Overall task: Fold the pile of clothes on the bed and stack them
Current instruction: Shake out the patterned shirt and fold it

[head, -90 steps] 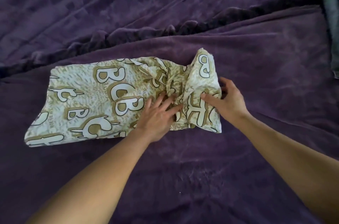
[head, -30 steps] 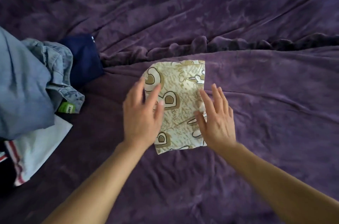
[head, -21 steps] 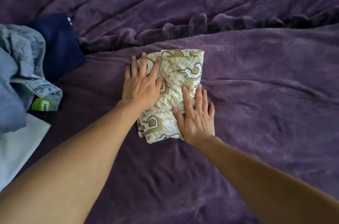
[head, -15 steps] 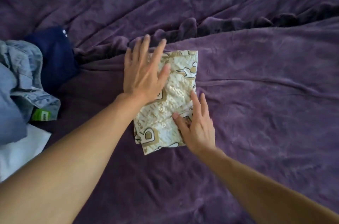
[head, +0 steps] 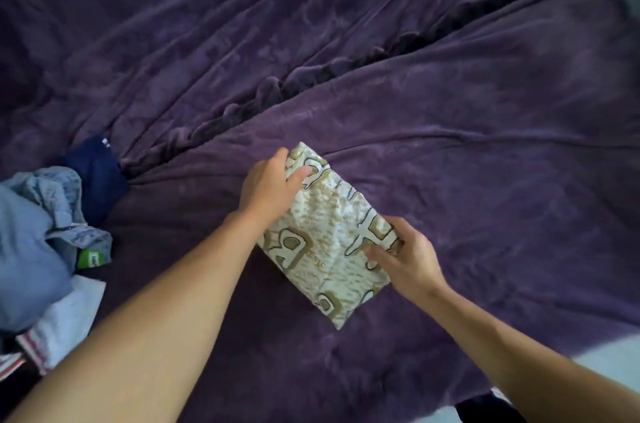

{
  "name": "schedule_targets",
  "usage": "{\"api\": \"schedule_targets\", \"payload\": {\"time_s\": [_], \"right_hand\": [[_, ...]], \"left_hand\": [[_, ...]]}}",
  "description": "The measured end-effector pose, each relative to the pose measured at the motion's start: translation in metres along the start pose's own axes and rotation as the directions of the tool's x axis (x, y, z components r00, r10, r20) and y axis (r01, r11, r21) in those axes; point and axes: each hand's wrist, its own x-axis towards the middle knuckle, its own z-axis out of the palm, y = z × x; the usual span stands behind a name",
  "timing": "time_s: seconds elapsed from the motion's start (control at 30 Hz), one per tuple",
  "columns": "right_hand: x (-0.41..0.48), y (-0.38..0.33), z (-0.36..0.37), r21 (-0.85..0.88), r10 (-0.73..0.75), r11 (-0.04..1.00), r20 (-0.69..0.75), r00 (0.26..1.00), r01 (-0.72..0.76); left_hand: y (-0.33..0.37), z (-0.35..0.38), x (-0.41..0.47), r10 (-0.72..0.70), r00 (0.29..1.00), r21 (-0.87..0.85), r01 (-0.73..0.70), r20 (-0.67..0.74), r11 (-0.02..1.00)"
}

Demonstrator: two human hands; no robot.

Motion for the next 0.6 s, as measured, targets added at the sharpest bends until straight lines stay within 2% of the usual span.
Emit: {"api": "schedule_targets", "payload": {"time_s": [0.13,0.23,0.4,0.6], "right_hand": [[-0.044,0.033,-0.099,0.025,-0.013,1.000,-0.111,0.994,0.015],[-0.072,0.062,-0.178,0.015,-0.005,1.000,-0.128,0.992,0.007],[-0.117,0.105,-0.320,-0.031,-0.045,0.999,-0.219,0.975,0.039],[-0.156,0.141,-0.465,0.068,0.035,0.998,-0.370,0.928,-0.010]], "left_hand": [[0.101,0.017,-0.059,0.039,0.997,-0.155,-0.050,-0.073,0.987],[0.181,0.037,-0.090,0.051,0.994,-0.223,-0.072,-0.100,0.972],[0.326,0.072,-0.126,0.107,0.989,-0.306,-0.133,-0.101,0.943],[0.480,0.104,-0.140,0.195,0.980,-0.385,-0.198,-0.047,0.901]]}}
